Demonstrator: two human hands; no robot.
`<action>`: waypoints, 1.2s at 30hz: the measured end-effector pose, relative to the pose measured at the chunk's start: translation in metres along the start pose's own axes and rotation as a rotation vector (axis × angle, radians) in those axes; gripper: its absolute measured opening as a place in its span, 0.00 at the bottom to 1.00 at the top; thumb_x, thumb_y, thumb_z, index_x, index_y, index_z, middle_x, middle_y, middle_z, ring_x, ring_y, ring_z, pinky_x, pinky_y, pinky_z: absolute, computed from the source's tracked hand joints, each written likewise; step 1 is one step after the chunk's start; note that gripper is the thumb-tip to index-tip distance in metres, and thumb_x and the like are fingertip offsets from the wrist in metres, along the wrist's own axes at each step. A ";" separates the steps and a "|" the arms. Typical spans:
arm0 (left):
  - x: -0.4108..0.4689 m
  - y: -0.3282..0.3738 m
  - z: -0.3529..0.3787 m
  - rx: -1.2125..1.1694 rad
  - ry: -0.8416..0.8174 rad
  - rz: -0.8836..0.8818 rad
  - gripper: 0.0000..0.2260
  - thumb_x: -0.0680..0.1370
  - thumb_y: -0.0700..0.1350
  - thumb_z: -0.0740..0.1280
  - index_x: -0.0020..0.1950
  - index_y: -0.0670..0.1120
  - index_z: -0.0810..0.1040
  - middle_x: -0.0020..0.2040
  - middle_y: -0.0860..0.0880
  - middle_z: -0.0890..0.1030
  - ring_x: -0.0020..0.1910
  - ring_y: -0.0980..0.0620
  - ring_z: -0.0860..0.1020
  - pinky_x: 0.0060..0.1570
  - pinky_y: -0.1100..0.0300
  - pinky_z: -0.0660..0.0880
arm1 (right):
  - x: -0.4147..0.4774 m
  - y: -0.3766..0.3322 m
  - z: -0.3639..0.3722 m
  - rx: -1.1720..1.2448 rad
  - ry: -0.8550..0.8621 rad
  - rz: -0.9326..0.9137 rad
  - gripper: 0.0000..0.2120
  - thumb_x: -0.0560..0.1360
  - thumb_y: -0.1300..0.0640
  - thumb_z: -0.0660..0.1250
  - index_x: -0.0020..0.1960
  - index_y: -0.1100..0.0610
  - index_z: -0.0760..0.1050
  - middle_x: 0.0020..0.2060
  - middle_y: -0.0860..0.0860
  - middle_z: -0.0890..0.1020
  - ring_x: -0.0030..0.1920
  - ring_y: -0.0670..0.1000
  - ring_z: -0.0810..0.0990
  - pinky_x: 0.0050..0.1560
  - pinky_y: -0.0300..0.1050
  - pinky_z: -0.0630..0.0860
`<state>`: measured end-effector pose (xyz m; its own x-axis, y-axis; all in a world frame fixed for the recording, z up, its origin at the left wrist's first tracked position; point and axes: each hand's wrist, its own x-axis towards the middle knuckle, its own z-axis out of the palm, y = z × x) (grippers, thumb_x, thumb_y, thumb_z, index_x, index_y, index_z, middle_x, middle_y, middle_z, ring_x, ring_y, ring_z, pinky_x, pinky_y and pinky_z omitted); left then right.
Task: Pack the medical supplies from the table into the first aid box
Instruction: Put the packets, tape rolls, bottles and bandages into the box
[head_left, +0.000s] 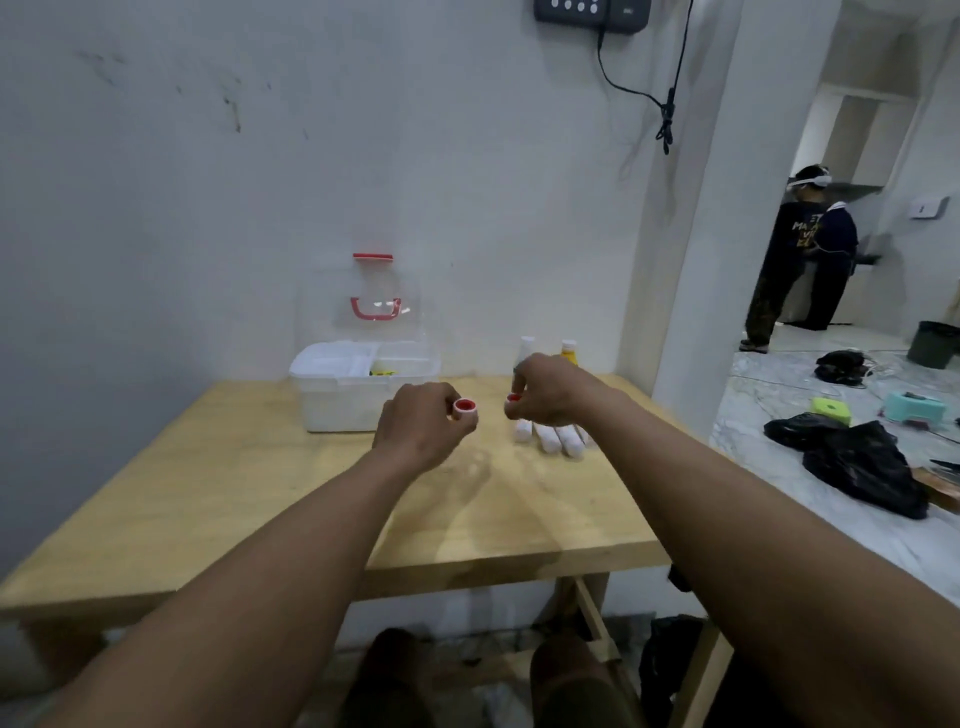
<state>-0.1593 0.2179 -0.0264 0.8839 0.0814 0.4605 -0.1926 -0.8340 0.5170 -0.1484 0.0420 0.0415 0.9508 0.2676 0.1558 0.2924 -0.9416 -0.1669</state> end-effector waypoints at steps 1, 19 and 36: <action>0.005 -0.002 -0.010 0.002 0.020 -0.004 0.13 0.73 0.58 0.68 0.49 0.51 0.84 0.46 0.54 0.84 0.48 0.50 0.80 0.48 0.52 0.77 | 0.005 -0.005 -0.007 0.009 0.014 -0.014 0.16 0.73 0.49 0.69 0.51 0.62 0.82 0.46 0.57 0.85 0.48 0.56 0.82 0.48 0.51 0.79; 0.091 -0.097 -0.106 0.111 0.155 -0.224 0.13 0.74 0.55 0.67 0.53 0.51 0.83 0.48 0.52 0.84 0.49 0.47 0.80 0.51 0.51 0.78 | 0.133 -0.102 -0.023 0.257 0.046 -0.171 0.18 0.72 0.51 0.72 0.53 0.64 0.82 0.51 0.59 0.84 0.51 0.58 0.82 0.53 0.54 0.79; 0.143 -0.167 -0.083 0.176 0.045 -0.340 0.17 0.70 0.58 0.75 0.55 0.52 0.84 0.58 0.49 0.83 0.55 0.46 0.79 0.54 0.51 0.78 | 0.226 -0.153 0.049 0.346 -0.080 -0.285 0.16 0.75 0.52 0.73 0.57 0.62 0.83 0.54 0.56 0.85 0.54 0.54 0.81 0.70 0.55 0.68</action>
<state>-0.0361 0.4138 0.0129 0.8641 0.3905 0.3175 0.1881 -0.8357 0.5160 0.0270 0.2569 0.0547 0.8286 0.5336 0.1696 0.5473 -0.7081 -0.4461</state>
